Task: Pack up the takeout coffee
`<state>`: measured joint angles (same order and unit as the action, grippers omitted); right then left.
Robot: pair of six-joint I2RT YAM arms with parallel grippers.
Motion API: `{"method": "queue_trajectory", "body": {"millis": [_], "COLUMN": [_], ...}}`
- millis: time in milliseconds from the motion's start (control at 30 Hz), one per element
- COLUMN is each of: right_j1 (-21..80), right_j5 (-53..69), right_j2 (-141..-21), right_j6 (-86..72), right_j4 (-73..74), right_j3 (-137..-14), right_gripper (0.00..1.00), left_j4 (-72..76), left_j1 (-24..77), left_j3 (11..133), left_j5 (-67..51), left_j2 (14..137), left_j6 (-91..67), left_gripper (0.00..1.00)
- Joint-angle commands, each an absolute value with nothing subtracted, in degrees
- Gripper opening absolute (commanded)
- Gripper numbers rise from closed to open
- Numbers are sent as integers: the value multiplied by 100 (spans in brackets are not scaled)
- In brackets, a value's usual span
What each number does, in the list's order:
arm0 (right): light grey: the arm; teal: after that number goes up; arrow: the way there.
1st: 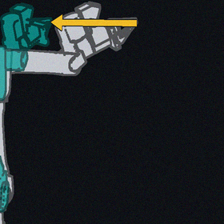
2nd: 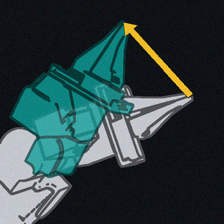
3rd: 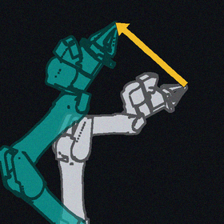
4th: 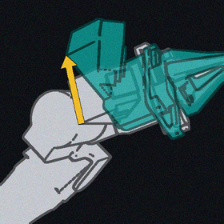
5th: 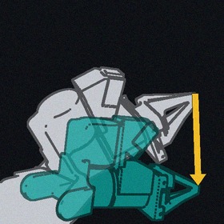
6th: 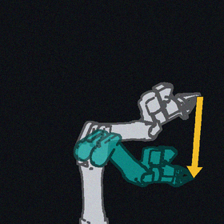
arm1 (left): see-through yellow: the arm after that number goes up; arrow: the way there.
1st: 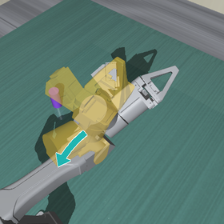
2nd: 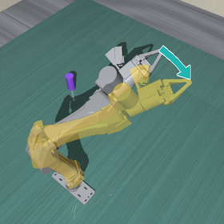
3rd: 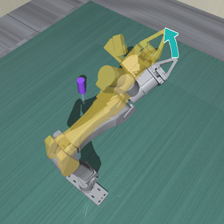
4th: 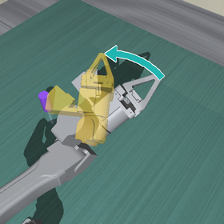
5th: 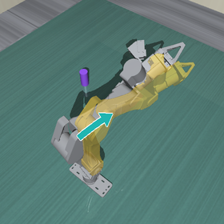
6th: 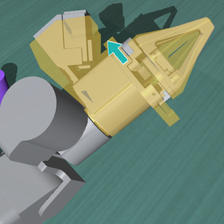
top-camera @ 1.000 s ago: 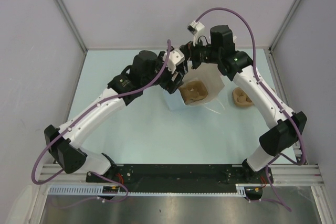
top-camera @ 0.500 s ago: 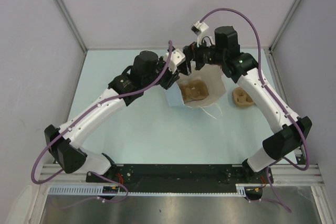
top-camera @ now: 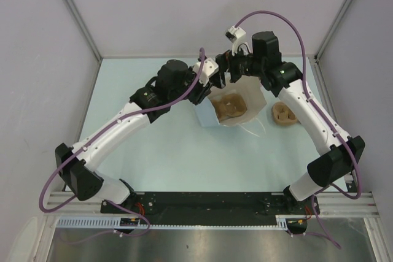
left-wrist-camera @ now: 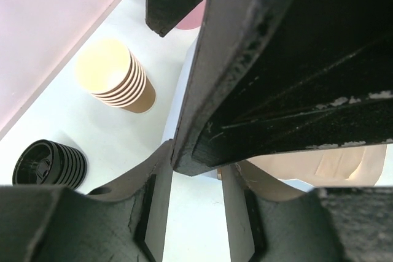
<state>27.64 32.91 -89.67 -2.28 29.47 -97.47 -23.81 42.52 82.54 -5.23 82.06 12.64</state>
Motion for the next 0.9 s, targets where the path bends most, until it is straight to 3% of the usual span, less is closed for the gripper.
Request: {"method": "queue_trajectory", "body": {"millis": [0,167,267,300,567,867], "right_j1": [2883,2883,2874,2883,2953,3217], "right_j5": [3463,3445,3454,3454,3533,3217], "right_j2": [-8701,-8648,-8622,-8622,-8359,-8262], "right_j6": [-70,-18,-18,-18,307,483], "right_j4": [2830,2892,2944,3014,2857,1716], "right_j3": [-9809,-9809,-9809,-9826,-9124,-8165], "right_gripper": [100,100,100,100,100,100], "left_j4": [-2531,-2584,-2593,-2593,-2558,-2628], "left_j1": [4395,4482,4535,4544,4579,4570], "left_j3": [8464,8473,8490,8499,8639,8789], "left_j5": [-703,-545,-388,-335,-18,-26], "left_j2": [8376,8499,8569,8604,8736,8877], "left_j6": [1397,1468,1485,1494,1345,1230], "left_gripper": [41,31,13,0,0,0]}}
